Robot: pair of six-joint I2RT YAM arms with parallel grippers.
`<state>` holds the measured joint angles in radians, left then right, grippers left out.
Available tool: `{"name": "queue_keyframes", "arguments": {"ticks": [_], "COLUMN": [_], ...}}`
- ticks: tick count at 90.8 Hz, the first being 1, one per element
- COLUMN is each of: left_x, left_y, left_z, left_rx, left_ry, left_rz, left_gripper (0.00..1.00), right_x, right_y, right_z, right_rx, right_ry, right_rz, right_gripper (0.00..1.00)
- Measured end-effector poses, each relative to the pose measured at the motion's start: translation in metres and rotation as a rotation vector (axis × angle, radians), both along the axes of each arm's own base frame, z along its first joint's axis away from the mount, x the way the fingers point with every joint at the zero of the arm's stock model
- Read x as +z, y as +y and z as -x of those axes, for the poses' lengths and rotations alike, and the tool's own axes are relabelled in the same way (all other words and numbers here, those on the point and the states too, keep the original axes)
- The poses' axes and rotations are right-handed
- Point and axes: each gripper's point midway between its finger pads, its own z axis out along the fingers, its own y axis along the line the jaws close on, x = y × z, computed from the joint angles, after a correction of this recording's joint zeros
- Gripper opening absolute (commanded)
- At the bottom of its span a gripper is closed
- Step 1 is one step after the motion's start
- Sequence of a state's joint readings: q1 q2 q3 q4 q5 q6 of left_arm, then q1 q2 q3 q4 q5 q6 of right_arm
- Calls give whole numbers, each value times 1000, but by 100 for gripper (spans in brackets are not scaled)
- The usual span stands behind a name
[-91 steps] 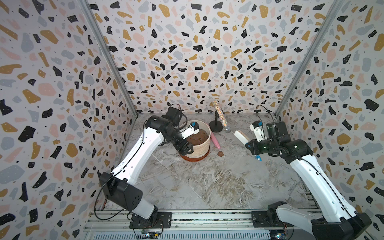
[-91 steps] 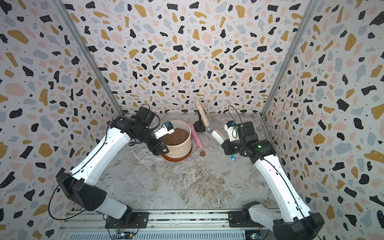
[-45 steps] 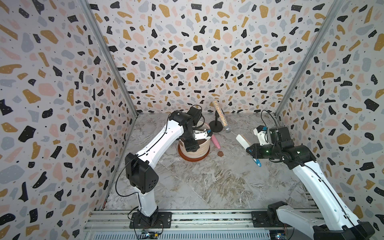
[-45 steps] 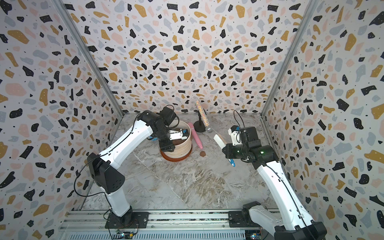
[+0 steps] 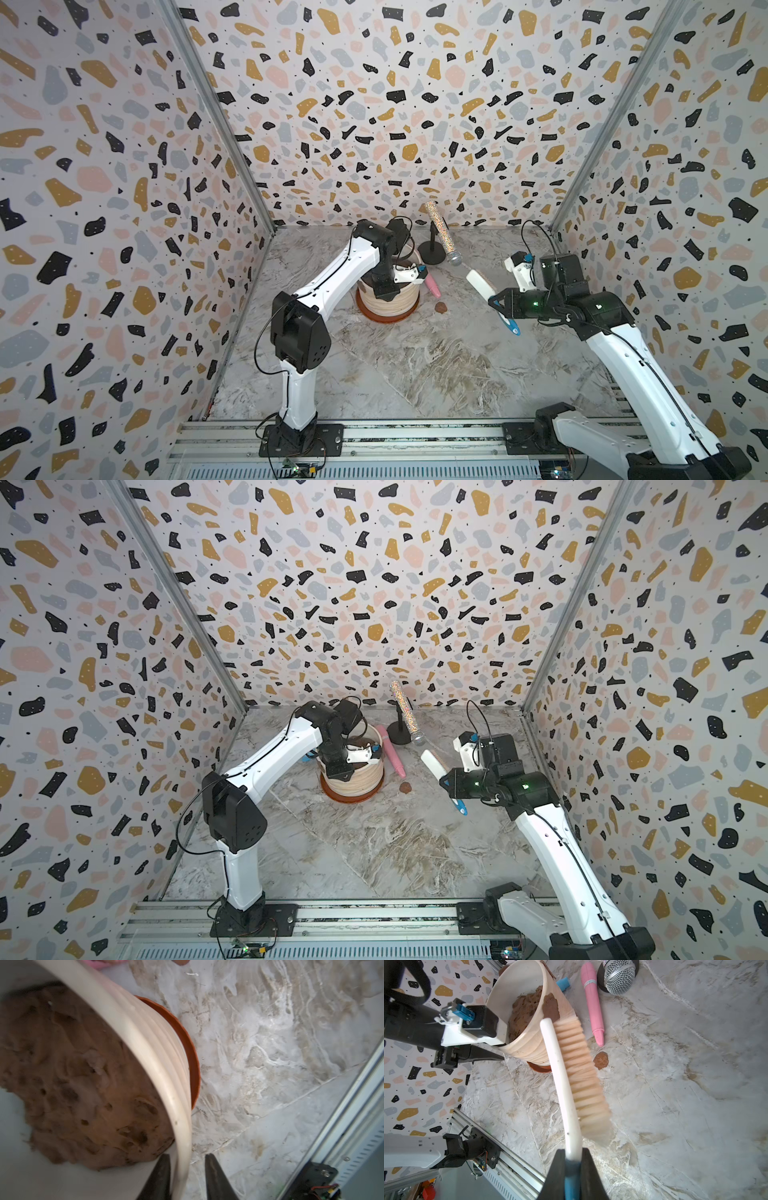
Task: Scrub the dried mud off the ceramic pot
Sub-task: Rotate the pot on the tray.
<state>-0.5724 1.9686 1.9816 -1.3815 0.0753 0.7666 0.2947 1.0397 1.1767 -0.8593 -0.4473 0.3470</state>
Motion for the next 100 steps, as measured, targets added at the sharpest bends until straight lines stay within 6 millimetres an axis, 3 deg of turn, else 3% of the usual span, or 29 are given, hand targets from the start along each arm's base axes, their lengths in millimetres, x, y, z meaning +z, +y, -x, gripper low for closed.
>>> {"name": "queue_keyframes", "arguments": {"ticks": [17,48,66,85,100], "left_x": [6,7,8,9,9], "left_y": [-3,-9,-16,-32,-53], "left_z": [0,4,17,32,31], "left_rx": [74,232,322,457,602], "left_ry": [13,-45,-78,-27,44], "left_rz": [19,71,89,118,157], "left_gripper": [13,8,0,0,0], "right_x": [2,6,6,3,-4], "right_y": [9,13,12,8,-4], "right_z": [2,0,-1,1,20], "right_rx": [19,26,20,55,153], "right_ry": [20,12,9,-54,-214], "right_rz": [-64,-92,-86,-41,78], "right_gripper": [0,0,0,0,0]}}
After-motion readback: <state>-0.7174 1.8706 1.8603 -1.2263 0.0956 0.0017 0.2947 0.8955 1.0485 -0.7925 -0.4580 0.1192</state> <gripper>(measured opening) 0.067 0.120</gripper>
